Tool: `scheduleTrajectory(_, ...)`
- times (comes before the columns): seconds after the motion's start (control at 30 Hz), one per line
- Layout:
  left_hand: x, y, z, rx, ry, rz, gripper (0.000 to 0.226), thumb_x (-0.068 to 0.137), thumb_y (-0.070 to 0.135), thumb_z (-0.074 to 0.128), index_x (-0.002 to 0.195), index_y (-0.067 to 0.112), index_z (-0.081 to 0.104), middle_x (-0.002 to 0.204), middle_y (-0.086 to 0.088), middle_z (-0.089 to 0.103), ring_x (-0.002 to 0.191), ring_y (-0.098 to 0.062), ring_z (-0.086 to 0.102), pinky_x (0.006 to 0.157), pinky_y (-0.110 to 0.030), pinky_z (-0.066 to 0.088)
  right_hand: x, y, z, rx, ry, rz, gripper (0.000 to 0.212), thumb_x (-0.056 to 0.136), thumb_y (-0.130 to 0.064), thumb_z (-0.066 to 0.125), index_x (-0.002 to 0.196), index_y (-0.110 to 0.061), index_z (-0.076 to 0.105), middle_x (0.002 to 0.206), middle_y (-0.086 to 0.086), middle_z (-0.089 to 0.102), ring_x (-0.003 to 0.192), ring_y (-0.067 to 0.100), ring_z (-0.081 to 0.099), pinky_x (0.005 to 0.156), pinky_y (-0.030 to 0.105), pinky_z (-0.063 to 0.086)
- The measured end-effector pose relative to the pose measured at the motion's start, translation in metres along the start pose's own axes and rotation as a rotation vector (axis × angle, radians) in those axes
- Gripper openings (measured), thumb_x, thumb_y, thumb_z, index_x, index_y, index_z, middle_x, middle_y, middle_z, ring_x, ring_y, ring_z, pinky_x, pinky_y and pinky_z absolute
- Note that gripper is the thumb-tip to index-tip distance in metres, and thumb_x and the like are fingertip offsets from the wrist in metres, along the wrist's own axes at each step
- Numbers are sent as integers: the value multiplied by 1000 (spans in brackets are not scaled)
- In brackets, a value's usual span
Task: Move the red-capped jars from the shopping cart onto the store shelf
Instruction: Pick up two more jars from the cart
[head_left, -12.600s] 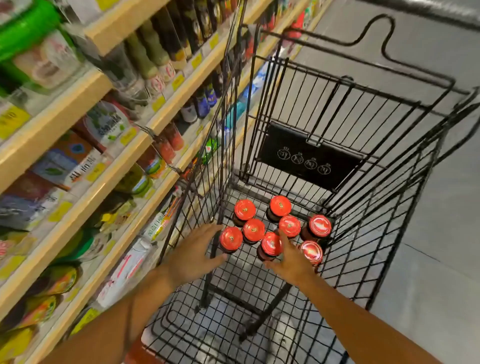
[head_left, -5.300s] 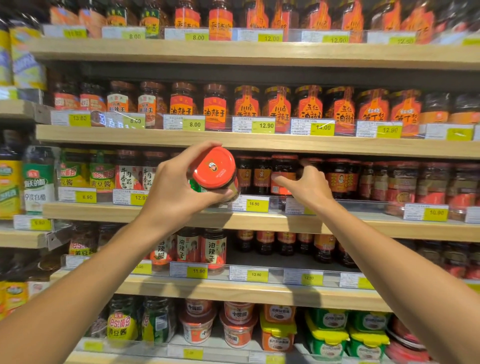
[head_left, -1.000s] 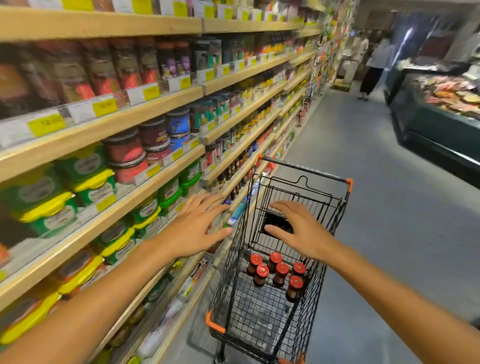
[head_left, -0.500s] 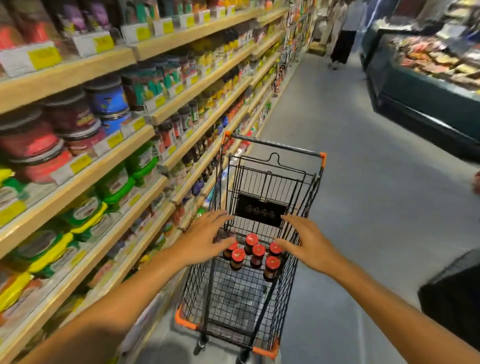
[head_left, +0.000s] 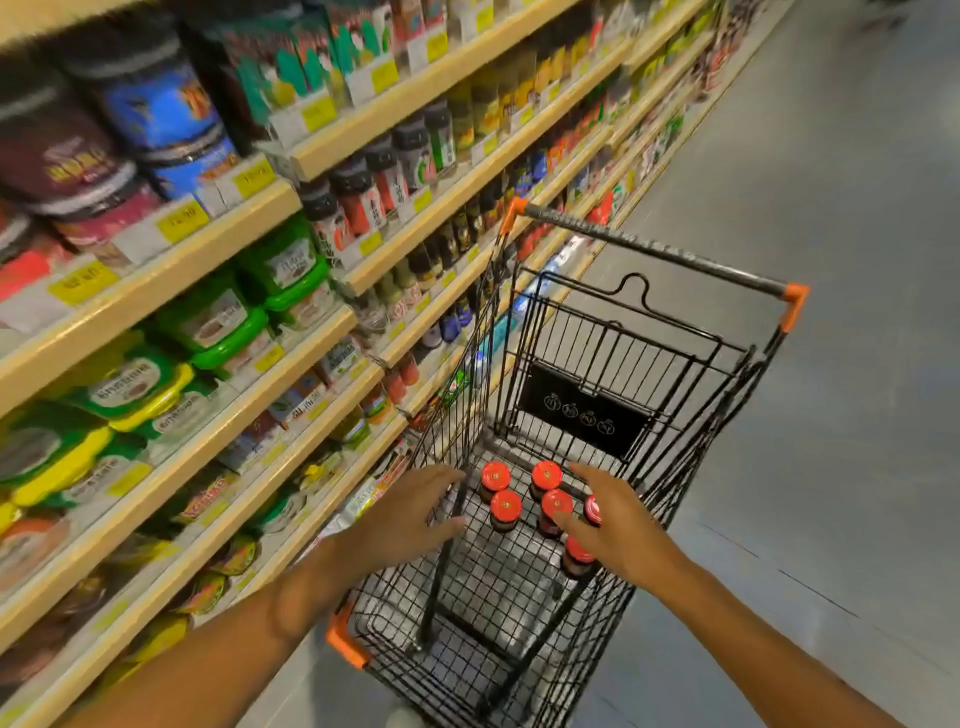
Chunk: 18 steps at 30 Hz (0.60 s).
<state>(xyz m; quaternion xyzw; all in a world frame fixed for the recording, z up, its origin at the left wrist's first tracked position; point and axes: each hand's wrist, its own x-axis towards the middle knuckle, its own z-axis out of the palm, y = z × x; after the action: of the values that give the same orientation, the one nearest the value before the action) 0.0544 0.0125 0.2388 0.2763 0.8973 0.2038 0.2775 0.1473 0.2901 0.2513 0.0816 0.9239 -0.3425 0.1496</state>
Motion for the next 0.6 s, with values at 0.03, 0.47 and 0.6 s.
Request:
scheduleTrajectory(0.03,5,-3,4,-29,3,-32,88,85,77,36,155,24,30,159,2,30,149,-18,23,116,-29,16,9,6,8,22,-15,5,64,93,-41,67,148,-17,44,143,2,53,133,21,48,106,24,36)
scheduleTrajectory(0.47,80,-107,112,-289,-57,-107,62,98,45,55,153,33,30,160,10,25,146,-2,11,120,-31,16,106,77,152,271,-143,181,85,92,-37,71,158,-20,21,159,2,34,134,23,47,105,28,36)
scheduleTrajectory(0.6,93,-126,134,-350,-69,-152,62,97,42,58,152,33,32,158,12,29,149,-9,20,118,-30,20,132,97,198,378,-82,249,92,88,-35,75,159,-23,17,161,2,30,148,23,29,118,41,31)
